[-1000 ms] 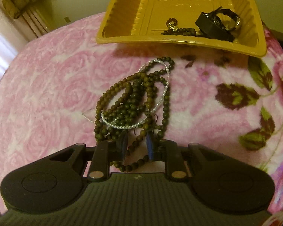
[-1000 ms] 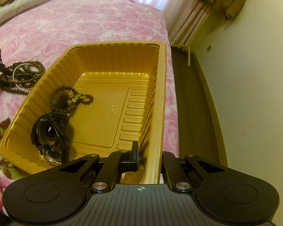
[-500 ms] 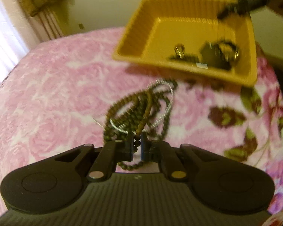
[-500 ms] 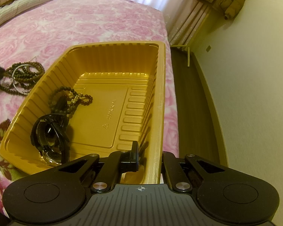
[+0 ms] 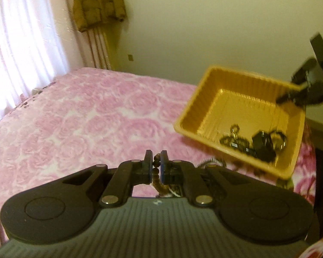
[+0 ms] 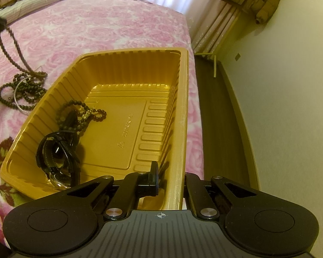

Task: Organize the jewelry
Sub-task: 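Lift the long bead necklace with the left gripper over the tray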

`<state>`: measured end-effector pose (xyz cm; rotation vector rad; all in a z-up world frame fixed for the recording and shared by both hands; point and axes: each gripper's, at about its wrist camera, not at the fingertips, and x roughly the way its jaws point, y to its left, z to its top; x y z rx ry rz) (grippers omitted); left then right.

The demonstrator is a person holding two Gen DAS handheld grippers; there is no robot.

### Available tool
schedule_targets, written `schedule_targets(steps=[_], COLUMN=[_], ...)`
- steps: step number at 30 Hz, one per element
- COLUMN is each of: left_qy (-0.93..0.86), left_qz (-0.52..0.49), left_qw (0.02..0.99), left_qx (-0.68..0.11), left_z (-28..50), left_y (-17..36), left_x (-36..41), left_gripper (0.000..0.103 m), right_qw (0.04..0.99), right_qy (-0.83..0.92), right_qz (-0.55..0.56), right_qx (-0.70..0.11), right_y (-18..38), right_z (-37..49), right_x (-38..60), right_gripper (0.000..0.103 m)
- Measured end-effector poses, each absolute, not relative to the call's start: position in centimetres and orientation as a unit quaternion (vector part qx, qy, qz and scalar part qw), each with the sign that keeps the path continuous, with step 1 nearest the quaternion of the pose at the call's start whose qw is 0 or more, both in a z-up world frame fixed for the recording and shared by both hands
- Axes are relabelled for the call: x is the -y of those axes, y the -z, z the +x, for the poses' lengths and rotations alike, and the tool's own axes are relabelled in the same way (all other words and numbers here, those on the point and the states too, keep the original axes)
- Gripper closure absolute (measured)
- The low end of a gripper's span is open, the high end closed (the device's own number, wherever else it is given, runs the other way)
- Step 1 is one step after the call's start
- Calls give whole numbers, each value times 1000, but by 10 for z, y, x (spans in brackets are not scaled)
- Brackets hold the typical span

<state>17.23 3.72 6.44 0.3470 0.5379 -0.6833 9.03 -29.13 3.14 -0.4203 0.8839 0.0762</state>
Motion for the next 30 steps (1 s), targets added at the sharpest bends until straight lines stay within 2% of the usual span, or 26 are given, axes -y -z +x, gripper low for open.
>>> schedule_targets(steps=[16,30], left_qy=[295,309], left_qz=[100,100], left_qw=[921,927], left_qx=[-233,-189], left_z=[178,177], left_y=[-145,-193], left_x=[-26,-6], left_gripper=[97,97], right_qw=[883,885], right_qy=[-38,-41], right_qz=[-204,-205], right_qx=[-422,-416], right_y=[-34,-36], right_z=[91,91], right_x=[290,289], right_gripper=[98,98])
